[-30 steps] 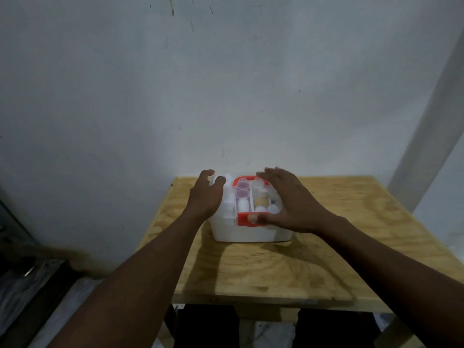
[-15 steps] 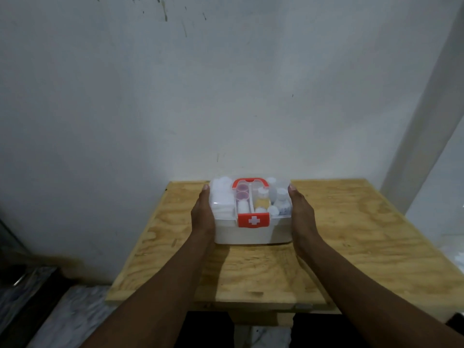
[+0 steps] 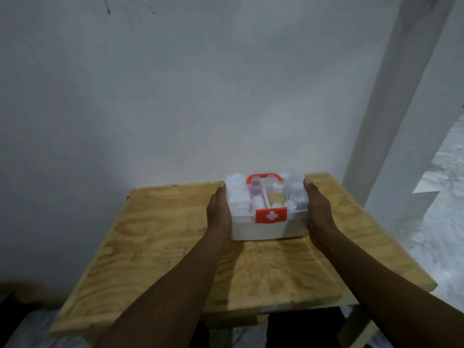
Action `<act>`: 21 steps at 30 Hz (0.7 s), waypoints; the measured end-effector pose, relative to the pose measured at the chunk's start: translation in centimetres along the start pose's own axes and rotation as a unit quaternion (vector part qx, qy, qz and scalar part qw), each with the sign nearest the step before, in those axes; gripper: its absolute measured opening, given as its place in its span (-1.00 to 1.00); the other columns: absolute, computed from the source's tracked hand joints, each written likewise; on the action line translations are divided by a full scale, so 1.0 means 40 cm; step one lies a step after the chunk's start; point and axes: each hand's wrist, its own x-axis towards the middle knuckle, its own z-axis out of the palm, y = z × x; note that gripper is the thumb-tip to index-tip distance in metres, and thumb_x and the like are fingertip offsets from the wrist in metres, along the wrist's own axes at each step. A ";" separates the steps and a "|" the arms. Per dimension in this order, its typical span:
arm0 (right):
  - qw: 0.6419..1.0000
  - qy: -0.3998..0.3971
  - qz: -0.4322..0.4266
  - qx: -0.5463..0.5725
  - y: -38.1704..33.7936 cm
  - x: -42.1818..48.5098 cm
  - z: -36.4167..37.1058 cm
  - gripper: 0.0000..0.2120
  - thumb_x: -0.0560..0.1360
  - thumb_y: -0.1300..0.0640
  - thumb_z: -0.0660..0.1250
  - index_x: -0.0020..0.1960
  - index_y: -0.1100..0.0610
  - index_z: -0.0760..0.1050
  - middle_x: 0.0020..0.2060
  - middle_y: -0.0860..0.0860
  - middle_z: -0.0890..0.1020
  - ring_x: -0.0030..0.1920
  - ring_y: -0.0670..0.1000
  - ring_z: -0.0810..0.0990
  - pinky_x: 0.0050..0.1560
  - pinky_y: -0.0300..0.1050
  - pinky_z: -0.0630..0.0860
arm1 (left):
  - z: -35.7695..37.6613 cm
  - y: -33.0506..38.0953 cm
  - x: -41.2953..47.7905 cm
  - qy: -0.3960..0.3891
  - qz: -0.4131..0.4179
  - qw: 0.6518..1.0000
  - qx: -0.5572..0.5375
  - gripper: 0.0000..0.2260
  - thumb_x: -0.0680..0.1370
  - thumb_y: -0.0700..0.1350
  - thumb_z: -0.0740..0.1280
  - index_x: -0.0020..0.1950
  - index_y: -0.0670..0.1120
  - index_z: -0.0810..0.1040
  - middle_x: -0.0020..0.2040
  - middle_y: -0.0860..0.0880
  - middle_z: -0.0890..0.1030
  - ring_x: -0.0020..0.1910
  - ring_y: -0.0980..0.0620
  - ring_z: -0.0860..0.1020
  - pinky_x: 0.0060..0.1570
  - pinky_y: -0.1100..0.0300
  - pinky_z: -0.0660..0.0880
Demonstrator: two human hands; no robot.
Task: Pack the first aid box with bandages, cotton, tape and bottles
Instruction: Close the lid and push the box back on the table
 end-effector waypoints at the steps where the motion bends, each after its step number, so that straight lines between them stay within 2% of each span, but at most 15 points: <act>1: 1.000 -0.006 0.005 0.001 0.011 0.003 -0.006 -0.33 0.47 -0.39 0.10 0.36 0.04 0.44 0.25 0.09 0.59 0.16 0.12 0.58 0.30 0.21 0.48 | 0.004 -0.004 0.000 0.002 -0.002 1.000 0.004 -0.45 0.50 0.39 0.17 0.22 0.01 0.58 0.10 -0.11 0.70 0.04 -0.17 0.68 0.15 -0.20 0.60; 3: 1.000 -0.022 0.006 -0.003 0.018 0.003 -0.012 -0.35 0.46 -0.41 0.07 0.35 0.01 0.43 0.28 0.09 0.57 0.19 0.12 0.57 0.32 0.21 0.47 | 0.010 -0.004 -0.007 0.010 0.011 0.999 0.040 -0.37 0.48 0.44 0.09 0.29 0.03 0.54 0.18 -0.11 0.67 0.10 -0.16 0.65 0.19 -0.19 0.58; 4: 0.999 -0.016 -0.018 -0.029 0.020 0.001 -0.014 -0.37 0.50 -0.39 0.04 0.37 0.00 0.40 0.32 0.10 0.54 0.23 0.13 0.55 0.36 0.20 0.44 | 0.012 -0.005 -0.017 0.033 0.054 0.994 0.094 -0.33 0.50 0.45 0.03 0.38 0.04 0.47 0.29 -0.11 0.61 0.20 -0.15 0.61 0.25 -0.19 0.54; 5: 0.995 0.007 -0.063 -0.082 0.020 -0.003 -0.018 -0.37 0.53 -0.37 0.01 0.42 0.00 0.36 0.38 0.11 0.49 0.32 0.14 0.50 0.42 0.16 0.37 | 0.009 -0.006 -0.028 0.064 0.132 0.974 0.174 -0.30 0.52 0.44 -0.03 0.48 0.05 0.38 0.43 -0.10 0.50 0.35 -0.14 0.51 0.36 -0.18 0.45; 6: 0.979 0.041 -0.128 -0.152 0.019 -0.010 -0.025 -0.36 0.57 -0.33 -0.01 0.49 0.03 0.30 0.46 0.11 0.41 0.43 0.14 0.40 0.48 0.10 0.27 | 0.001 -0.007 -0.040 0.093 0.234 0.931 0.263 -0.31 0.54 0.40 -0.05 0.55 0.05 0.28 0.55 -0.08 0.36 0.50 -0.12 0.36 0.47 -0.15 0.31; 7: 0.948 0.074 -0.217 -0.223 0.015 -0.020 -0.032 -0.37 0.60 -0.27 0.00 0.53 0.08 0.24 0.52 0.10 0.32 0.51 0.12 0.28 0.51 0.04 0.17 | -0.009 -0.006 -0.049 0.110 0.347 0.866 0.342 -0.33 0.58 0.34 -0.04 0.59 0.02 0.23 0.61 -0.07 0.24 0.59 -0.09 0.21 0.54 -0.10 0.17; 9: 0.853 0.077 -0.395 -0.334 0.011 -0.028 -0.044 -0.40 0.61 -0.13 0.07 0.55 0.17 0.21 0.55 0.12 0.24 0.58 0.11 0.14 0.55 0.05 0.05 | -0.022 -0.004 -0.049 0.094 0.509 0.739 0.431 -0.41 0.63 0.17 0.07 0.60 -0.08 0.24 0.64 -0.11 0.17 0.63 -0.08 0.07 0.57 -0.04 0.06; 11: 0.785 0.027 -0.465 -0.408 0.018 -0.024 -0.044 -0.39 0.60 -0.10 0.09 0.55 0.19 0.21 0.56 0.14 0.20 0.59 0.11 0.09 0.57 0.15 0.02 | -0.021 -0.009 -0.042 0.052 0.561 0.671 0.482 -0.44 0.62 0.07 0.14 0.58 -0.13 0.27 0.63 -0.16 0.18 0.63 -0.13 0.06 0.57 -0.07 0.06; 13: 0.764 0.004 -0.463 -0.450 0.027 -0.016 -0.034 -0.39 0.59 -0.13 0.07 0.54 0.18 0.23 0.56 0.13 0.21 0.59 0.12 0.10 0.55 0.20 0.08 | -0.015 -0.016 -0.038 0.034 0.574 0.628 0.525 -0.45 0.61 0.03 0.21 0.57 -0.14 0.31 0.61 -0.18 0.22 0.62 -0.16 0.09 0.57 -0.08 0.08; 14: 0.762 0.003 -0.458 -0.458 0.029 -0.012 -0.030 -0.39 0.59 -0.15 0.07 0.53 0.17 0.26 0.55 0.13 0.25 0.58 0.13 0.14 0.54 0.20 0.13 | -0.013 -0.018 -0.035 0.033 0.577 0.613 0.538 -0.46 0.61 0.02 0.24 0.56 -0.13 0.33 0.60 -0.17 0.25 0.61 -0.17 0.13 0.57 -0.06 0.10; 16: 0.766 0.001 -0.448 -0.460 0.024 -0.004 -0.022 -0.39 0.60 -0.17 0.05 0.49 0.19 0.34 0.49 0.15 0.36 0.53 0.15 0.26 0.49 0.19 0.25 | -0.013 -0.017 -0.022 0.032 0.573 0.608 0.549 -0.49 0.61 0.02 0.26 0.52 -0.13 0.39 0.56 -0.16 0.34 0.58 -0.18 0.22 0.51 -0.03 0.19; 18: 0.769 -0.010 -0.441 -0.464 0.017 0.012 -0.014 -0.40 0.60 -0.18 0.05 0.46 0.20 0.38 0.44 0.16 0.44 0.49 0.16 0.34 0.45 0.18 0.33 | -0.014 -0.012 -0.006 0.032 0.558 0.615 0.556 -0.52 0.62 0.04 0.24 0.50 -0.13 0.43 0.52 -0.16 0.41 0.55 -0.18 0.29 0.47 -0.03 0.26; 21: 0.772 -0.019 -0.428 -0.470 0.011 0.048 0.002 -0.42 0.60 -0.17 0.06 0.44 0.19 0.39 0.41 0.15 0.47 0.46 0.16 0.38 0.44 0.17 0.34 | 0.000 0.001 0.015 0.035 0.524 0.635 0.567 -0.52 0.63 0.08 0.16 0.46 -0.15 0.47 0.46 -0.16 0.49 0.51 -0.19 0.36 0.45 -0.11 0.35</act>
